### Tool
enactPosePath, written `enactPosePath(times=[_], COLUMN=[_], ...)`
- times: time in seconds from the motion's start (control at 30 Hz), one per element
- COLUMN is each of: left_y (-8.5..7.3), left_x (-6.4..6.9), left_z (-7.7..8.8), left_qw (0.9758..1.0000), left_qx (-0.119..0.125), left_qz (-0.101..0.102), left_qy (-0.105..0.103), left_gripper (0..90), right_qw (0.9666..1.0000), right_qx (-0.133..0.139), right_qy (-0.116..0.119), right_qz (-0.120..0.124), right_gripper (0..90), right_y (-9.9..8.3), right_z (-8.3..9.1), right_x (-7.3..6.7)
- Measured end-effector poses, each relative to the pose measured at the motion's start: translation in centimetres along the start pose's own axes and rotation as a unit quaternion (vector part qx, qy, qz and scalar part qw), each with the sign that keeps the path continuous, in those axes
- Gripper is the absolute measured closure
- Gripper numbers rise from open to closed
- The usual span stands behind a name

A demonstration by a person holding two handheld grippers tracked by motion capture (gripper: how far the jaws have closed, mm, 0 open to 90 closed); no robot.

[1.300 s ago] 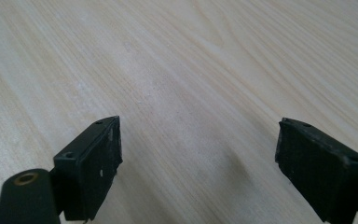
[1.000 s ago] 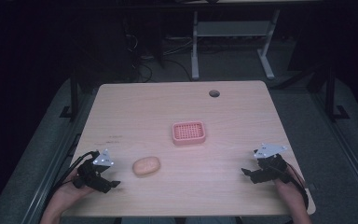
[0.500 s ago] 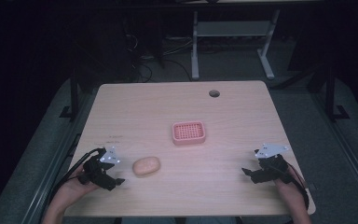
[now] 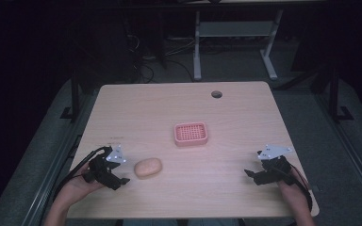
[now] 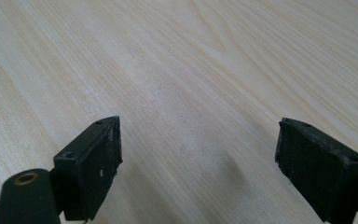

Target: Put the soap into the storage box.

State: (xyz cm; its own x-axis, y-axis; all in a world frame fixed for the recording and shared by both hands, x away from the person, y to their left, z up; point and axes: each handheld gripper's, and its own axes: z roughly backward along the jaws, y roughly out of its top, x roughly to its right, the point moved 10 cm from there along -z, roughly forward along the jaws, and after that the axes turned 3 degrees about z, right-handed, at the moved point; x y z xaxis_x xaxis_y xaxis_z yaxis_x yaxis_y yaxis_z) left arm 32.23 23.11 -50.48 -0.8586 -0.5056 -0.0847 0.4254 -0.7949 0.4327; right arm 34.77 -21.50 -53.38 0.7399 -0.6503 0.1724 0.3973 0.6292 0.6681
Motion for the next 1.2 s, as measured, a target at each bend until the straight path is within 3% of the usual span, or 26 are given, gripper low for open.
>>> enactPosePath(times=[0.97, 1.2], left_y=[4.1, 4.9], left_x=[0.8, 0.9], left_z=[-2.3, -2.9], left_qw=[0.9982, 0.9978], left_qx=[-0.028, -0.031], left_qz=[-0.051, -0.053], left_qy=[-0.018, -0.024], left_gripper=[22.8, 22.5], right_qw=[1.0000, 1.0000], right_qx=[0.005, 0.005], right_qy=[0.004, 0.005], right_qz=[0.005, 0.004], right_gripper=[14.0, 14.0], right_y=[0.2, 0.2], right_z=[0.0, 0.0], right_x=[-0.2, -0.2])
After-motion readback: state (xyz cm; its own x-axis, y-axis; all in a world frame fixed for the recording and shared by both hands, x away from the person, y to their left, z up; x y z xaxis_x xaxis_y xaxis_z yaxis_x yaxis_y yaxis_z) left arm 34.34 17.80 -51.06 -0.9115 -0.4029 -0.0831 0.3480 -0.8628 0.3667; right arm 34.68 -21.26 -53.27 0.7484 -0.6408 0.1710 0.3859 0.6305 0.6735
